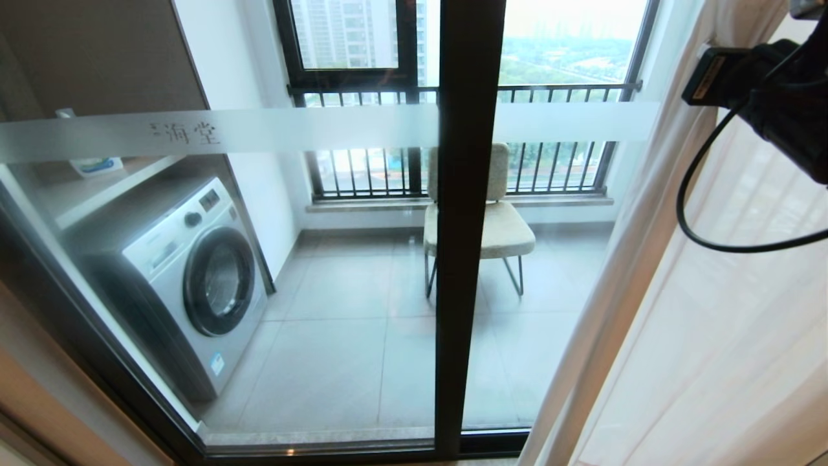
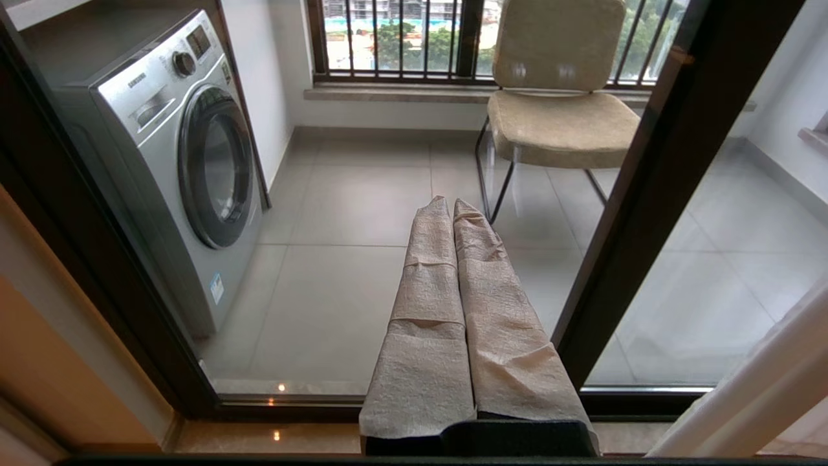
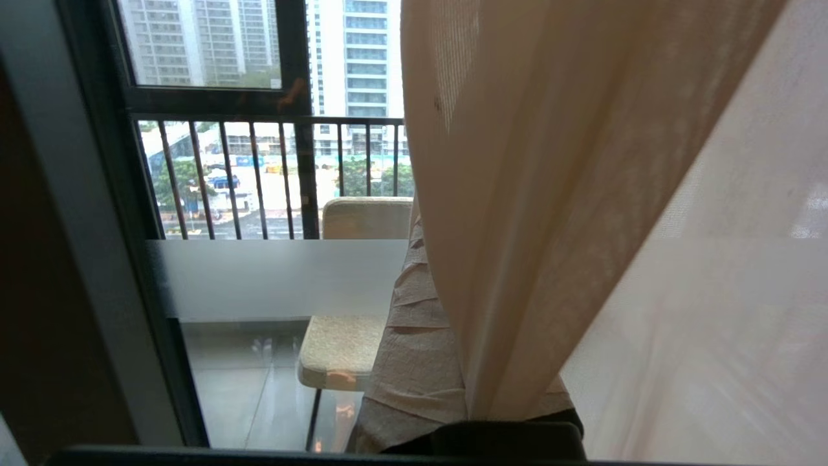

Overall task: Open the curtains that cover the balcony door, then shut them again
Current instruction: Close the inner curtains on both sides

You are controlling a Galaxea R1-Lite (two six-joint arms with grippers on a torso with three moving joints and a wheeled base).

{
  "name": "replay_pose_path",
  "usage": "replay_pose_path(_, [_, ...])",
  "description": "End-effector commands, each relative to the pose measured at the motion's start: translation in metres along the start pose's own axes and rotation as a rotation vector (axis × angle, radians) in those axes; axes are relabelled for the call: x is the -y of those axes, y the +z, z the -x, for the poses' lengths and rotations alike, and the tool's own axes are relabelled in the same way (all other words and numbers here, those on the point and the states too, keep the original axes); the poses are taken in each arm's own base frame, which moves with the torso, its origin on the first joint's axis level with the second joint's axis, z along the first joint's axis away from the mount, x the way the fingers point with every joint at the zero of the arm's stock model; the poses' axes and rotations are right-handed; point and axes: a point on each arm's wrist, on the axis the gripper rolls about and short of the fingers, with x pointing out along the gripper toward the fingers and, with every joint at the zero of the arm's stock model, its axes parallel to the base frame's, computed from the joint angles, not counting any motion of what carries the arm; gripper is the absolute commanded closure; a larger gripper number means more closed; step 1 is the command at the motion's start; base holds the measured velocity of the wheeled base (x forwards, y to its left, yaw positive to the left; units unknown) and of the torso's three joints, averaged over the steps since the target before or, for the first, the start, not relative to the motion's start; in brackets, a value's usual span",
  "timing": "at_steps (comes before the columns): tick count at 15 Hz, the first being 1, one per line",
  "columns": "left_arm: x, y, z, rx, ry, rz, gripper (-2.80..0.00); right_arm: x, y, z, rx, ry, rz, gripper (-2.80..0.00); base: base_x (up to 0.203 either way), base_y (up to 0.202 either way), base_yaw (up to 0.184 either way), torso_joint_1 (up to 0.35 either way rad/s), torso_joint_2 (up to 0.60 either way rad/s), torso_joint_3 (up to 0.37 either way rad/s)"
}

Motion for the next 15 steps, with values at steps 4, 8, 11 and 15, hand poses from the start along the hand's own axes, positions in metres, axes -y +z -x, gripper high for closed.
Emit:
replay_pose_path(4, [0.0, 0.0, 0.0, 0.001, 0.0, 0.001, 0.0, -0.0014, -0.0013, -0.0007, 0.0, 0.002, 0.001, 0.0, 0.0, 0.192, 0.001, 0.003, 0.0, 0.002])
replay_pose_path(8, [0.0, 0.0, 0.0, 0.001, 0.0, 0.001, 0.0, -0.0013, -0.0007, -0.0004, 0.001, 0.002, 0.001, 0.0, 0.0, 0.194, 0.002, 0.001, 0.0, 0.003])
replay_pose_path(11, [0.0, 0.0, 0.0, 0.001, 0.001, 0.001, 0.0, -0.0011, -0.0001, -0.0001, 0.003, 0.002, 0.0, 0.0, 0.0, 0.192, 0.003, 0.001, 0.0, 0.003])
replay_pose_path(15, [0.0, 0.0, 0.0, 0.001, 0.001, -0.001, 0.0, -0.0007, 0.0015, 0.0009, 0.006, 0.002, 0.0, 0.0, 0.0, 0.191, 0.001, 0.002, 0.0, 0.002])
